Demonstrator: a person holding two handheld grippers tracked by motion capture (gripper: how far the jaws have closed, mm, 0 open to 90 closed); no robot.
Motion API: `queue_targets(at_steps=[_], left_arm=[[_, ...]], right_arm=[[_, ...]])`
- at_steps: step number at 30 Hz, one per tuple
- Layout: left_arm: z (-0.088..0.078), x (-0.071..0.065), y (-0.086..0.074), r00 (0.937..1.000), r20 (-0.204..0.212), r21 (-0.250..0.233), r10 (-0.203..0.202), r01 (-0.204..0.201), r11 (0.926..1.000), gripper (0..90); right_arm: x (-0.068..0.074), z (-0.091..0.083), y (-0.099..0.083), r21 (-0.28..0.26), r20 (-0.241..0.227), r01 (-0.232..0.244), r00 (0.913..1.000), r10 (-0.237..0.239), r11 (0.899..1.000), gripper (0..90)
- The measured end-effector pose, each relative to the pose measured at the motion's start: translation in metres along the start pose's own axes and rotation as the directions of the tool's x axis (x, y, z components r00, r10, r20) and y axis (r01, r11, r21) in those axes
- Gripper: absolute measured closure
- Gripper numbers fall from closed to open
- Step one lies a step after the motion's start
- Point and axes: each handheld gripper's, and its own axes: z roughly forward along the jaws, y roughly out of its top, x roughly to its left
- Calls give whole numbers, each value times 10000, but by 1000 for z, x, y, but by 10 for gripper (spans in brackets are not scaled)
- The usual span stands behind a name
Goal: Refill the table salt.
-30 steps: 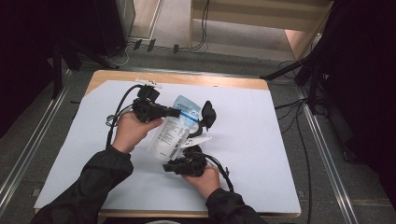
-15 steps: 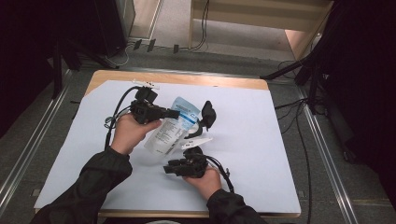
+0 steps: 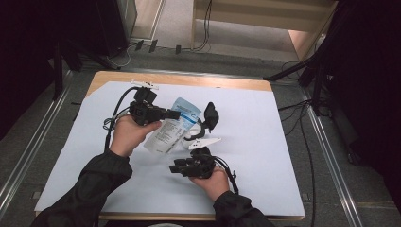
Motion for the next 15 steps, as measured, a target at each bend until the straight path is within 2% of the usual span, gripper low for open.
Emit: queue_targets(at_steps=[15], left_arm=[[-3, 1, 0, 9999, -94, -150, 76, -77, 9999, 900]], right_arm=[[-5, -27, 6, -526, 492, 370, 9982, -344, 9979, 626]])
